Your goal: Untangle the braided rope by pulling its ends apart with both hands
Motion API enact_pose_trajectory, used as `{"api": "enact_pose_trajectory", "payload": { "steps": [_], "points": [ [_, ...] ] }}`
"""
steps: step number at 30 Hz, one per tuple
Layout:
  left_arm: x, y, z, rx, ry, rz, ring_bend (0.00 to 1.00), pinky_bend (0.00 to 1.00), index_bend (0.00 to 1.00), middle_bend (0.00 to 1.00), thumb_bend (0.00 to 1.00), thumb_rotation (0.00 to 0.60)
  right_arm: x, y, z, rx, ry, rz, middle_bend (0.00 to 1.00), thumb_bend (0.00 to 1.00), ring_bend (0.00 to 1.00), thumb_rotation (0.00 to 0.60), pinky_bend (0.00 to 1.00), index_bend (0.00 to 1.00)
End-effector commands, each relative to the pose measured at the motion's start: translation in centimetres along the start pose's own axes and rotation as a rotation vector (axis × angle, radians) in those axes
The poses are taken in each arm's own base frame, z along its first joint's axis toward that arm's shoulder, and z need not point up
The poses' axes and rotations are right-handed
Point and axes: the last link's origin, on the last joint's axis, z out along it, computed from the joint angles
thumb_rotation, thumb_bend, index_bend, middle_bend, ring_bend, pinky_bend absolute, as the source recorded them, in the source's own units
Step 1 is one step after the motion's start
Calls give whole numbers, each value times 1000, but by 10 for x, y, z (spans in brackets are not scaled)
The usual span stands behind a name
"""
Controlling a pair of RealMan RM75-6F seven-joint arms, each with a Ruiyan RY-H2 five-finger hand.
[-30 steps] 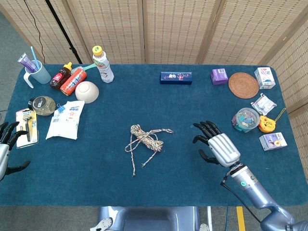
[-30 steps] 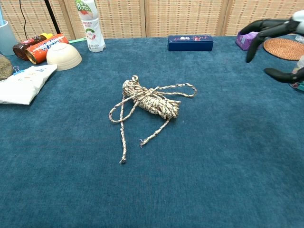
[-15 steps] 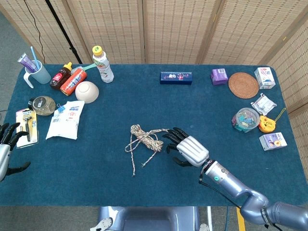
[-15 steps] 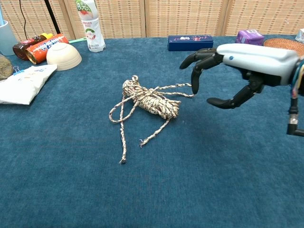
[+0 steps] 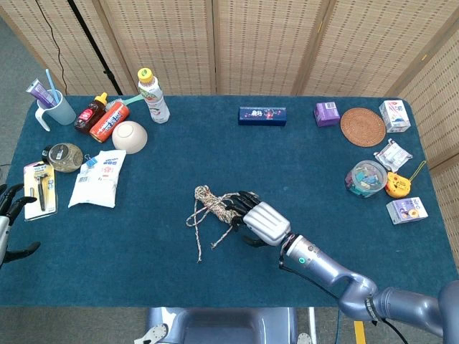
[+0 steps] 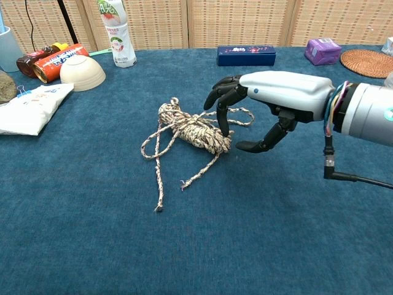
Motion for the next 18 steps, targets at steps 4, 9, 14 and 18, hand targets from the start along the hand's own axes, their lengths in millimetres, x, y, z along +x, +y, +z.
{"api": "enact_pose_trajectory", "payload": {
  "steps": [4, 9, 14, 18],
  "points": [
    [1, -2, -3, 9, 0, 1, 11, 0, 256, 117, 69, 600, -9, -4, 13, 23, 2, -8, 176, 357, 25, 600, 0, 485],
    [2, -5, -6, 20, 3, 1, 11, 0, 256, 117, 70, 600, -16, -7, 18, 29, -1, -13, 135, 352, 0, 600, 0, 468],
    [4, -8, -9, 30, 9, 2, 11, 0, 259, 117, 70, 600, -29, -11, 26, 39, -3, -23, 110, 352, 0, 600, 0, 463],
    [5, -11, -12, 39, 10, 0, 11, 0, 261, 117, 70, 600, -38, -15, 35, 45, -2, -27, 84, 347, 0, 600, 0, 477]
  ]
}}
